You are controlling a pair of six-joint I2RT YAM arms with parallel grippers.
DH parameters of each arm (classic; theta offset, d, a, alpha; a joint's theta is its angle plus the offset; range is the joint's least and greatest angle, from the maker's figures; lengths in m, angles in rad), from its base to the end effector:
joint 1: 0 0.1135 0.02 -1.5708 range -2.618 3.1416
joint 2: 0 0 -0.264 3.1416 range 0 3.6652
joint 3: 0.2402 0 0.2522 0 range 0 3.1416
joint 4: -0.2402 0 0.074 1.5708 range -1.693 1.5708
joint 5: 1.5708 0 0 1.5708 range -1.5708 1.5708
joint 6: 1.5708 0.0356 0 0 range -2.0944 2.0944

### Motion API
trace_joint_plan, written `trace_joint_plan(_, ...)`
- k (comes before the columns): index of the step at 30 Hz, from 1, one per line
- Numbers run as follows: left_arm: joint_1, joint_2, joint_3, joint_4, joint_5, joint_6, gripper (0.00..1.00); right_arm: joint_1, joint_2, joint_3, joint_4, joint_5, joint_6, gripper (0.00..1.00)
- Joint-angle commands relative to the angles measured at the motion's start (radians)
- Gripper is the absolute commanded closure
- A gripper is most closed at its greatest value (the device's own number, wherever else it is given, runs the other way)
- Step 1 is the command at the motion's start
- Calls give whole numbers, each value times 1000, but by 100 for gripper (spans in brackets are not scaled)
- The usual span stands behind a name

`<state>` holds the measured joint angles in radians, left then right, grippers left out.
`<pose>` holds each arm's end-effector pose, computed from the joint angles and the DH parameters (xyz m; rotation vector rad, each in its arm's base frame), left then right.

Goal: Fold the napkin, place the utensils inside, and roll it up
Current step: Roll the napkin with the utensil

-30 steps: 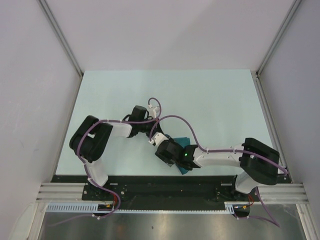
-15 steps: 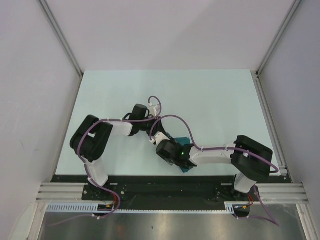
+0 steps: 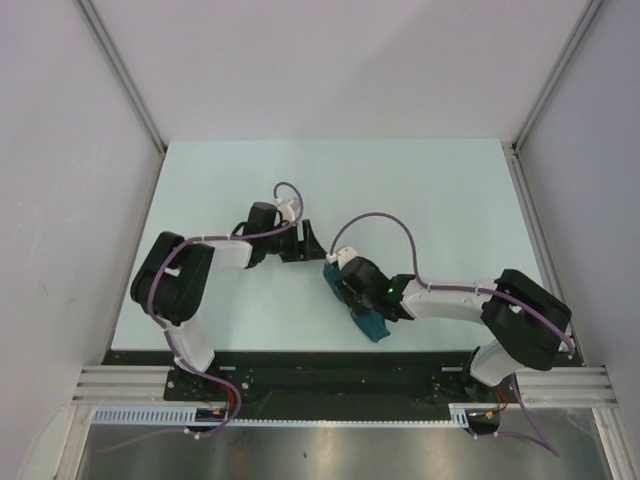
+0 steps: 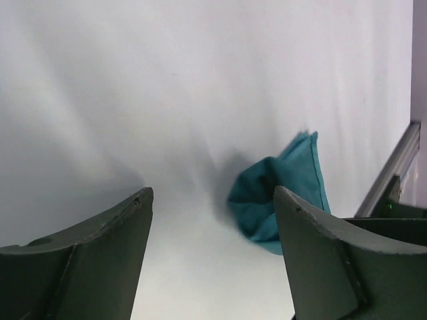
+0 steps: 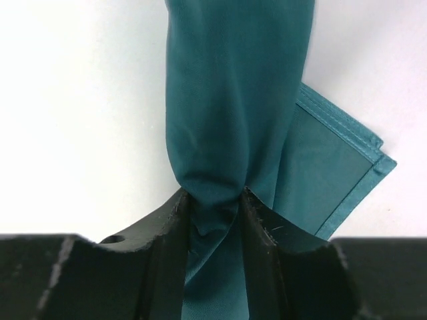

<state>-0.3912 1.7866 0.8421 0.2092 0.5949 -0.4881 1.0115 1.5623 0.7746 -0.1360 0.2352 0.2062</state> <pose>0.3118 -0.1502 0.1387 0.2096 2.4084 -1.1170 0.1655 0.2487 0.1595 -0.8784 2.3123 0.2345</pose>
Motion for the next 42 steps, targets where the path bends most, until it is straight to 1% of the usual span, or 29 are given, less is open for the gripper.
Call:
trace_joint_plan(1, 60, -70, -63, 67, -24, -35, 22, -122, -86, -84, 58, -305, 44, 64)
trace_joint_plan(2, 60, -82, -70, 93, -17, -29, 21, -145, -96, -93, 68, -347, 42, 64)
trace_joint_plan(3, 58, -88, -87, 110, 3, -26, 22, -190, -100, -109, 85, -422, 44, 64)
trace_joint_plan(5, 57, -107, -104, 180, 34, -30, 21, -235, -104, -116, 99, -493, 42, 64)
trace_joint_plan(6, 51, -111, -119, 199, 57, -32, 21, -279, -104, -121, 104, -561, 41, 64)
trace_joint_plan(8, 43, -124, -127, 240, 74, -26, 21, -321, -94, -126, 114, -621, 36, 64)
trace_joint_plan(9, 35, -125, -130, 251, 88, -26, 21, -361, -88, -127, 116, -686, 33, 64)
trace_joint_plan(11, 25, -121, -129, 286, 105, -26, 21, -404, -65, -132, 125, -741, 33, 65)
trace_joint_plan(12, 12, -113, -124, 295, 111, -27, 21, -422, -59, -135, 125, -796, 33, 64)
trace_joint_plan(13, 6, -109, -120, 305, 123, -32, 22, -459, -50, -141, 139, -819, 33, 65)
trace_joint_plan(15, -18, -92, -104, 328, 131, -35, 21, -485, -21, -141, 164, -867, 27, 65)
trace_joint_plan(20, -63, -36, -52, 372, 132, -63, 22, -507, 27, -127, 180, -902, 36, 65)
trace_joint_plan(24, -74, 5, -15, 397, 137, -89, 24, -516, 67, -120, 188, -930, 42, 66)
trace_joint_plan(31, -98, 51, 23, 377, 160, -84, 36, -527, 108, -106, 205, -978, 55, 65)
trace_joint_plan(35, -106, 63, 5, 364, 167, -75, 43, -536, 133, -107, 233, -1025, 74, 66)
trace_joint_plan(41, -109, 57, -26, 364, 169, -73, 52, -550, 160, -106, 240, -1027, 78, 66)
trace_joint_plan(42, -109, 57, -28, 364, 169, -75, 57, -550, 162, -106, 240, -1025, 78, 66)
